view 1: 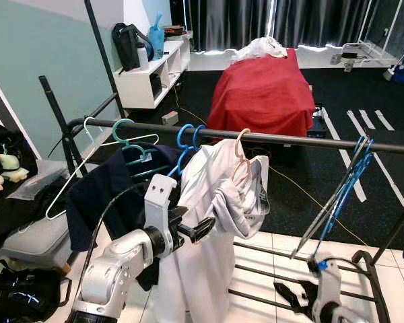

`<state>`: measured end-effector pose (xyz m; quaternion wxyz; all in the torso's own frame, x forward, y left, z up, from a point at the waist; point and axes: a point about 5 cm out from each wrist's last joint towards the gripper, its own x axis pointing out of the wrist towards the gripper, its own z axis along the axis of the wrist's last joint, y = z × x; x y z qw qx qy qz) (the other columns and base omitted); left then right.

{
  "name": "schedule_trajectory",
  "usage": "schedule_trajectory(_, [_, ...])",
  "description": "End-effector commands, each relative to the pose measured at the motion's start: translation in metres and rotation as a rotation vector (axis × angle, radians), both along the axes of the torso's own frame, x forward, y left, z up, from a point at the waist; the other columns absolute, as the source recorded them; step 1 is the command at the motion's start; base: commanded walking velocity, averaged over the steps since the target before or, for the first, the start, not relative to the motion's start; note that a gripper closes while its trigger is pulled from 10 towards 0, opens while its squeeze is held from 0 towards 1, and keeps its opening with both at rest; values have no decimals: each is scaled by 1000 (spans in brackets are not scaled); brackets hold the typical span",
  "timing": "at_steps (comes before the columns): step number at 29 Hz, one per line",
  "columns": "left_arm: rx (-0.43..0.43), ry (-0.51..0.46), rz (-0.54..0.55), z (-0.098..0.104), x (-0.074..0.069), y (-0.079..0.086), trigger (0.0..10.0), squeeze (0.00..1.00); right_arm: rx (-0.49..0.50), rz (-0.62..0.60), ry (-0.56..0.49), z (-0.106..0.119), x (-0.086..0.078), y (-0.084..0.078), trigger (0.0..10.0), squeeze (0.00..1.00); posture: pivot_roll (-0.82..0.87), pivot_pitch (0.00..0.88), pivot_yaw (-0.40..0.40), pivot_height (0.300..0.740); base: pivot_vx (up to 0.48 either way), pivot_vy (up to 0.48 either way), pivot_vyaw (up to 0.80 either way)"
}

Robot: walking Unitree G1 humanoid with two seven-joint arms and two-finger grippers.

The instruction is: Hang hanger

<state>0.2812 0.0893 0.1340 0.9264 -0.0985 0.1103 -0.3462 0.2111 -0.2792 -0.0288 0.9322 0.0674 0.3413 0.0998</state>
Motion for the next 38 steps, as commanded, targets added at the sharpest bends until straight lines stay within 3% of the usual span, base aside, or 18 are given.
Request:
schedule_trajectory(1, [9,-9,-21,1,0,0,10000,0,12,-14,21,-3,-3,2,10000,0,-135,0,63,710,0,0,0])
schedule_trajectory(8, [53,-33,-68,-1,-3,-3,10000,0,82,-116,-9,-5,-4,2,10000,0,-135,0,66,710,0,0,0])
schedule_trajectory(9, [115,-68,-70,-3,-4,-4,10000,0,120,-164,-22,-6,-5,3,10000,0,-128,0,69,710,0,0,0])
schedule_trajectory(10, [115,-68,-70,-3,-4,-4,10000,0,120,-164,-22,-6,-5,3,10000,0,-128,0,69,710,0,0,0])
schedule_trajectory(11, [195,-134,-43,-2,0,-2,10000,0,175,-207,-51,-10,-7,12,10000,0,-130,0,75,710,0,0,0])
schedule_trajectory(14, [258,-197,-26,0,3,-1,10000,0,204,-221,-66,-15,-9,23,10000,0,-133,0,80,710,0,0,0])
schedule_trajectory(16, [340,-300,-22,5,7,-6,10000,0,230,-224,-78,-19,-10,35,10000,0,-139,0,85,710,0,0,0])
schedule_trajectory(21, [359,-340,-38,7,9,-16,10000,0,236,-216,-84,-18,-8,37,10000,0,-141,0,90,710,0,0,0])
schedule_trajectory(26, [262,-288,-112,8,2,-30,10000,0,226,-212,-117,-14,-3,36,10000,0,-137,0,90,710,0,0,0])
schedule_trajectory(29, [238,-285,-127,6,-1,-34,10000,0,364,-224,-237,-3,7,41,10000,0,-137,0,90,710,0,0,0])
schedule_trajectory(34, [239,-288,-121,6,0,-33,10000,0,488,-154,-355,14,23,48,10000,0,-133,0,100,710,0,0,0])
schedule_trajectory(36, [243,-293,-113,6,2,-31,10000,0,599,-79,-469,40,44,54,10000,0,-130,0,100,710,0,0,0])
schedule_trajectory(38, [244,-293,-109,7,3,-31,10000,0,647,-44,-499,51,51,58,10000,0,-130,0,100,710,0,0,0])
